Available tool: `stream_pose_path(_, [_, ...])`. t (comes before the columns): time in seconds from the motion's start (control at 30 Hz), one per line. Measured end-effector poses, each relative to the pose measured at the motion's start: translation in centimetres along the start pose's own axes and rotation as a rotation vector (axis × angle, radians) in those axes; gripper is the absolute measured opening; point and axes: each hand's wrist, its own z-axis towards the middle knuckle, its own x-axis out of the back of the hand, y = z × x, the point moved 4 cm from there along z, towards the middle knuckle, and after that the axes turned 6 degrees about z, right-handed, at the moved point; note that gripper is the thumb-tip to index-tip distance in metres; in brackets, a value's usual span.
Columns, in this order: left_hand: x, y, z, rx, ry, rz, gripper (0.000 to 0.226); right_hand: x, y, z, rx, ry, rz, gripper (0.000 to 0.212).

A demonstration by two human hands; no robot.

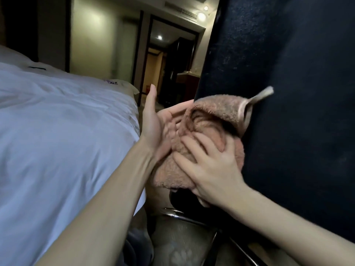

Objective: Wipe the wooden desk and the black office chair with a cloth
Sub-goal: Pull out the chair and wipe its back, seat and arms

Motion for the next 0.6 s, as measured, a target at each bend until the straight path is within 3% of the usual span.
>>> stream_pose_path(0.1, [0.2,0.0,0.3,-0.023,-0.026,0.002,0.103,-1.8,-3.8,-5.2,0.192,-0.06,0.061,0.031])
stream_pose_path(0.17, [0.2,0.0,0.2,-0.039,-0.058,-0.021,0.097,-2.9,-5.6,-9.7,0.406,-0.299,0.07,0.017])
stream_pose_path(0.23, [0.0,-0.1,0.3,-0.036,-0.082,-0.03,0.088,-2.8,-4.9,-12.1,0.437,-0.53,0.094,0.03])
stream_pose_path(0.27, [0.0,-0.2,0.3,-0.036,-0.071,-0.02,0.082,-2.4,-3.9,-11.9,0.433,-0.527,0.117,0.033])
stream_pose_path(0.33, [-0.3,-0.5,0.6,-0.055,0.01,0.054,0.066,-0.7,-0.7,-9.7,0.326,-0.375,0.178,0.038])
stream_pose_path(0.43, [-1.0,-0.4,1.3,-0.138,0.168,0.268,0.032,3.3,7.5,-3.9,0.088,-0.011,0.107,0.044])
stream_pose_path(0.5, [-1.1,-0.4,1.8,-0.208,0.238,0.306,0.027,7.3,11.9,0.3,0.203,0.067,-0.141,0.035])
stream_pose_path(0.6, [-0.8,-0.4,1.9,-0.202,0.215,0.246,0.036,12.2,18.2,7.0,0.249,0.061,-0.343,0.044])
